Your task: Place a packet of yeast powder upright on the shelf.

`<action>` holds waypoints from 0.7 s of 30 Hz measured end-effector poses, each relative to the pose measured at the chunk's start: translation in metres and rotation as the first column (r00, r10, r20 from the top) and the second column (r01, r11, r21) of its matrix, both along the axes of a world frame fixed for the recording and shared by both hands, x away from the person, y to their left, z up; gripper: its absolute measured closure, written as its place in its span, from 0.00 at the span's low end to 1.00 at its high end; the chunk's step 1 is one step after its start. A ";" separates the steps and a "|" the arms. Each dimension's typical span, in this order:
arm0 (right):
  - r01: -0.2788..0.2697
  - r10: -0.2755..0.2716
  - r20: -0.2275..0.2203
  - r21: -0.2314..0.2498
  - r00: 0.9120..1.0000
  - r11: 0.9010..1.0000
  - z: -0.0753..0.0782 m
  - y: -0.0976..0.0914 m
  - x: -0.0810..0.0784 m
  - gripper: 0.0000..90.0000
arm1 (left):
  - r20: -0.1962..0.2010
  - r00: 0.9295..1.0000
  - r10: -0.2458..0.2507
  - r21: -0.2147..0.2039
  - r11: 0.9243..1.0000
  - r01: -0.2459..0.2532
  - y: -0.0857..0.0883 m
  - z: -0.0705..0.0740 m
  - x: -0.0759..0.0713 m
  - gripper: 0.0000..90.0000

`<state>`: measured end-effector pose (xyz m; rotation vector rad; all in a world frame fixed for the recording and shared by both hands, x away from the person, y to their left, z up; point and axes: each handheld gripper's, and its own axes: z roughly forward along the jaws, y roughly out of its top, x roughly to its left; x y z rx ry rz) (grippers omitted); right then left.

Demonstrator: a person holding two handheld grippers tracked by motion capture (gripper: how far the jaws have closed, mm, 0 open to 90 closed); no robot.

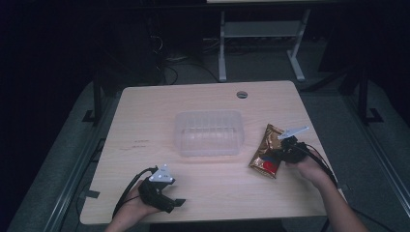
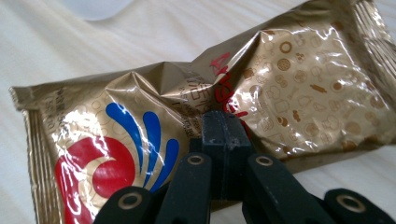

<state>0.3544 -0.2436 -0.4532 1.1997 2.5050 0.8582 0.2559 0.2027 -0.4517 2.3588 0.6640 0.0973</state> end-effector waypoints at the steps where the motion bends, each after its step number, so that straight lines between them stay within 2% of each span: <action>1: -0.018 0.018 -0.001 -0.004 1.000 1.000 0.000 0.003 -0.003 1.00 | -0.004 1.000 0.004 -0.002 1.000 -0.004 0.000 0.000 0.000 0.19; 13: -0.135 0.135 -0.031 0.010 0.990 0.991 0.003 0.031 -0.018 1.00 | -0.007 1.000 0.016 -0.015 1.000 -0.016 -0.001 0.000 -0.001 0.19; 15: -0.167 0.168 -0.037 0.010 0.985 0.986 0.003 0.041 -0.022 1.00 | -0.008 1.000 0.016 -0.015 1.000 -0.016 -0.001 0.000 -0.001 0.19; 21: -0.226 0.226 -0.043 0.016 0.973 0.974 0.004 0.057 -0.028 1.00 | -0.004 1.000 0.010 -0.014 1.000 -0.010 -0.001 -0.001 -0.001 0.19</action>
